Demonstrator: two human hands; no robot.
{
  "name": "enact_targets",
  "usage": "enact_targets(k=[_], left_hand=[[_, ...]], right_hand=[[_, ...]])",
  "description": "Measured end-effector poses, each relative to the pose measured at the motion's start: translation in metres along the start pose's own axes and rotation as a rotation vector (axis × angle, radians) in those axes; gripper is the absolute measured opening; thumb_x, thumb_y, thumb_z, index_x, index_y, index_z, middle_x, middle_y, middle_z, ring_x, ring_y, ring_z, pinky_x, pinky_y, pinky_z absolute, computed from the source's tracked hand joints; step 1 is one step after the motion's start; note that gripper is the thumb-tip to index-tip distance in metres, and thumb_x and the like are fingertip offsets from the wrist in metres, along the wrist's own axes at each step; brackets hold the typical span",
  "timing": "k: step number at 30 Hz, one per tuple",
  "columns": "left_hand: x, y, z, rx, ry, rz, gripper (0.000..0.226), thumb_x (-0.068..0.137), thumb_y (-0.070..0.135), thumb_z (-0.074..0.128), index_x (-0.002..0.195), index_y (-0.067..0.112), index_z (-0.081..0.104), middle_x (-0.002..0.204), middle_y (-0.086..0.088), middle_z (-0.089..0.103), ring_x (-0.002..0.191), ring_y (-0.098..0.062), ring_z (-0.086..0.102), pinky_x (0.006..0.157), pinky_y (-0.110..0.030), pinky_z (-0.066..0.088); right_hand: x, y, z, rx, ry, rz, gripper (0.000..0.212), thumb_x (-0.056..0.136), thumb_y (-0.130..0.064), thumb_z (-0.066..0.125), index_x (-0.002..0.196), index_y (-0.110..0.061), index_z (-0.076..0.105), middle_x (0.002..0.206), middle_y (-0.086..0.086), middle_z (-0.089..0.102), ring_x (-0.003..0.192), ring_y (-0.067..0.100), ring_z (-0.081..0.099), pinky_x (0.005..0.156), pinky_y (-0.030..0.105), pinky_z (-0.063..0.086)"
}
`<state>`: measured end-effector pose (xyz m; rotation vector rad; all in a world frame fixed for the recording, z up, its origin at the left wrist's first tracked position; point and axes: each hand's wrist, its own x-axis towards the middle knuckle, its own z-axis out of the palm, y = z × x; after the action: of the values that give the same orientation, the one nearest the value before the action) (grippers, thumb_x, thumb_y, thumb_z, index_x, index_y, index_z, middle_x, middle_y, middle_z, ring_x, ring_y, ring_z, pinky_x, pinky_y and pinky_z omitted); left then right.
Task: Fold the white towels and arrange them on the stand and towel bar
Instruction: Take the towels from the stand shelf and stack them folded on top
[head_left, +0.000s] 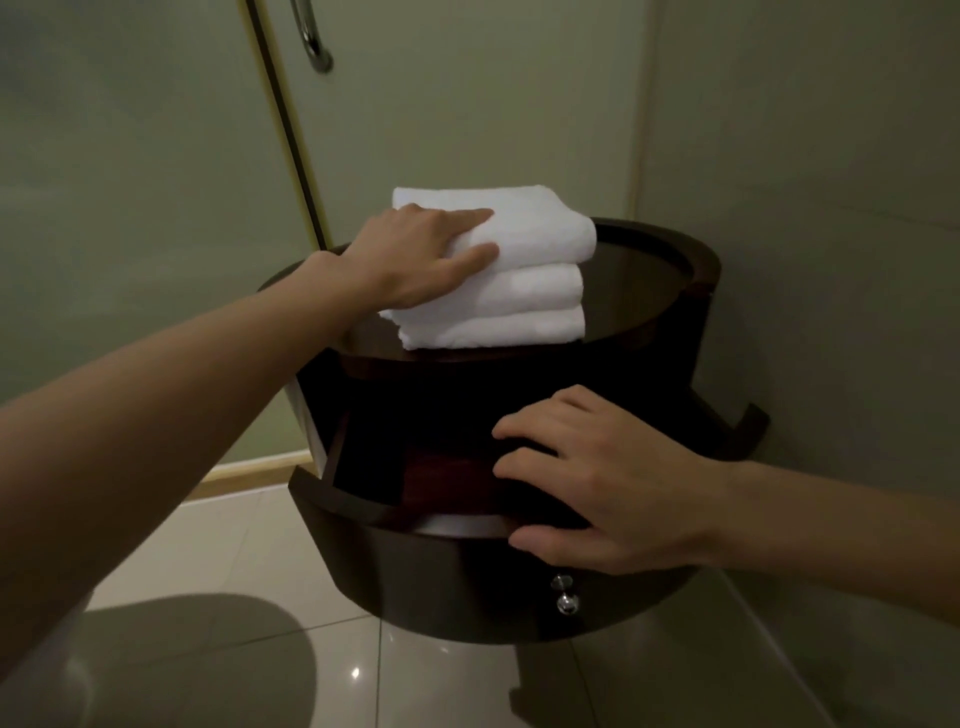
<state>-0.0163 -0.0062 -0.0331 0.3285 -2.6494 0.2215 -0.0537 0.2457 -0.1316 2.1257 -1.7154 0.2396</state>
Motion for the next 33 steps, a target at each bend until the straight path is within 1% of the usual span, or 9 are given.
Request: enact_targets(k=[4,8,11,14,17,20,24,26,33], left_hand=[[-0.001,-0.001,0.0,-0.009,0.003,-0.001,0.067,0.083,0.068,0.025,0.142,0.039,0.038,0.135,-0.009,0.056,0.12,-0.036,0.051,0.09,-0.043,0.043],[-0.002,-0.001,0.0,-0.014,0.002,0.003,0.066,0.083,0.067,0.026,0.142,0.038,0.038,0.134,-0.009,0.057,0.119,-0.036,0.052,0.09,-0.042,0.043],[-0.002,-0.001,-0.001,-0.008,0.002,0.002,0.067,0.083,0.067,0.026,0.142,0.038,0.037,0.134,-0.008,0.057,0.119,-0.036,0.052,0.09,-0.042,0.043],[-0.003,0.001,-0.001,-0.012,0.0,0.002,0.068,0.082,0.066,0.027,0.142,0.037,0.038,0.135,-0.008,0.057,0.119,-0.036,0.052,0.09,-0.042,0.043],[-0.005,0.001,0.0,-0.02,0.004,-0.006,0.068,0.081,0.067,0.028,0.142,0.037,0.038,0.135,-0.007,0.057,0.119,-0.036,0.052,0.089,-0.04,0.043],[-0.005,0.0,0.0,-0.025,-0.004,-0.006,0.069,0.082,0.067,0.028,0.142,0.037,0.038,0.138,-0.005,0.054,0.122,-0.034,0.051,0.092,-0.041,0.043],[-0.003,-0.001,0.0,-0.034,-0.012,-0.01,0.069,0.081,0.068,0.027,0.142,0.037,0.038,0.138,-0.004,0.054,0.124,-0.031,0.05,0.095,-0.041,0.044],[-0.002,-0.001,0.001,-0.035,-0.012,-0.017,0.069,0.081,0.069,0.027,0.142,0.038,0.038,0.138,-0.003,0.054,0.124,-0.031,0.05,0.094,-0.041,0.044],[-0.001,-0.003,0.004,-0.049,-0.003,-0.016,0.068,0.081,0.069,0.027,0.142,0.039,0.038,0.141,0.001,0.051,0.126,-0.028,0.049,0.095,-0.041,0.043]], right_hand=[[0.001,0.003,0.002,-0.053,0.053,-0.083,0.048,0.089,-0.056,0.053,0.11,-0.014,0.063,0.12,0.012,0.061,0.108,0.025,0.057,0.089,0.039,0.045],[0.002,0.006,0.004,-0.062,0.112,-0.094,0.048,0.087,-0.055,0.058,0.109,-0.013,0.064,0.118,0.012,0.062,0.107,0.025,0.057,0.088,0.04,0.045],[0.005,0.01,0.006,-0.07,0.12,-0.073,0.048,0.086,-0.056,0.059,0.107,-0.012,0.064,0.117,0.012,0.062,0.105,0.025,0.058,0.086,0.041,0.046],[0.01,0.016,0.009,-0.09,0.111,-0.03,0.052,0.085,-0.058,0.056,0.108,-0.013,0.065,0.118,0.012,0.062,0.107,0.025,0.057,0.088,0.04,0.046],[0.015,0.023,0.013,-0.136,0.1,0.011,0.058,0.084,-0.062,0.054,0.113,-0.013,0.065,0.122,0.012,0.061,0.112,0.026,0.056,0.092,0.039,0.045],[0.022,0.032,0.018,-0.188,0.108,0.043,0.064,0.082,-0.063,0.055,0.118,-0.012,0.063,0.125,0.016,0.06,0.115,0.029,0.055,0.095,0.042,0.044],[0.031,0.043,0.022,-0.237,0.102,0.089,0.074,0.081,-0.065,0.055,0.127,-0.007,0.058,0.126,0.017,0.058,0.115,0.03,0.055,0.095,0.043,0.046],[0.034,0.046,0.023,-0.242,0.105,0.117,0.076,0.081,-0.065,0.054,0.129,-0.006,0.057,0.126,0.017,0.058,0.114,0.029,0.056,0.095,0.042,0.046],[0.041,0.052,0.032,-0.273,0.152,0.142,0.07,0.082,-0.06,0.055,0.12,-0.001,0.062,0.115,0.013,0.063,0.104,0.028,0.06,0.09,0.041,0.048]])
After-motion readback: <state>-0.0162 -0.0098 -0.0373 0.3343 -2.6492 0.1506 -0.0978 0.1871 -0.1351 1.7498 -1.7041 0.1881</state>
